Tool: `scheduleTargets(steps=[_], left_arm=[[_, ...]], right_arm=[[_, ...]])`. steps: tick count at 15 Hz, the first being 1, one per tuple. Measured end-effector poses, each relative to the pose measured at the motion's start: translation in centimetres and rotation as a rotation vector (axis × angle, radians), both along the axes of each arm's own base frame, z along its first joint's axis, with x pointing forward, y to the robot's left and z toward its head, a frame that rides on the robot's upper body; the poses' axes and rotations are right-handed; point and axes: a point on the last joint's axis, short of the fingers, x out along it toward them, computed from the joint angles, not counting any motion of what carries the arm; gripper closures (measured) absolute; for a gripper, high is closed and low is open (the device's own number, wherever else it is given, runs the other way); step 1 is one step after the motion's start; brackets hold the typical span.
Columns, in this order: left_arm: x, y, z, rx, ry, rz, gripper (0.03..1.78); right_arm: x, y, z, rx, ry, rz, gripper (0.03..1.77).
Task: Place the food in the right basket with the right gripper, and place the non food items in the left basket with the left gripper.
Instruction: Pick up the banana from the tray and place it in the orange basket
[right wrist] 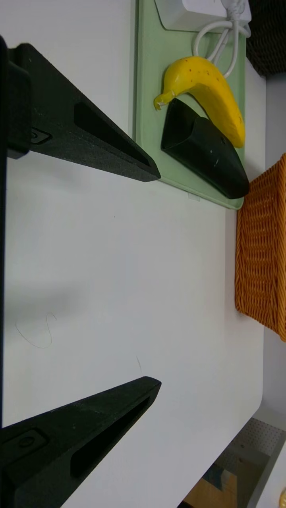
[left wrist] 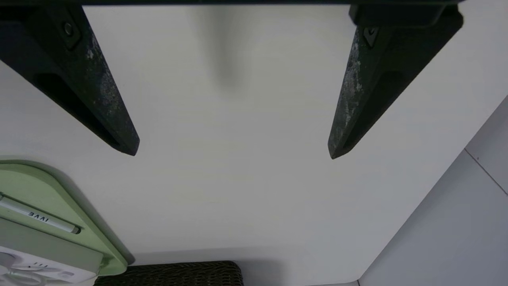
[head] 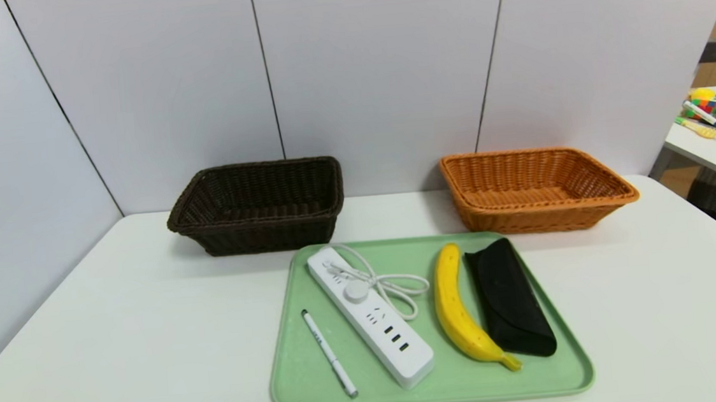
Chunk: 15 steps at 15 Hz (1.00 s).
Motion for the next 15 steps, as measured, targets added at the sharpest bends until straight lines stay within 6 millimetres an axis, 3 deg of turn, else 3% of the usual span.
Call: scheduleTargets(steps=[15], left_arm=[[0.0,0.0,0.0,0.004,0.0,-0.001,0.12]], right_arm=[[0.01,0.0,0.02,-0.003,-0.004,0.001,0.1]])
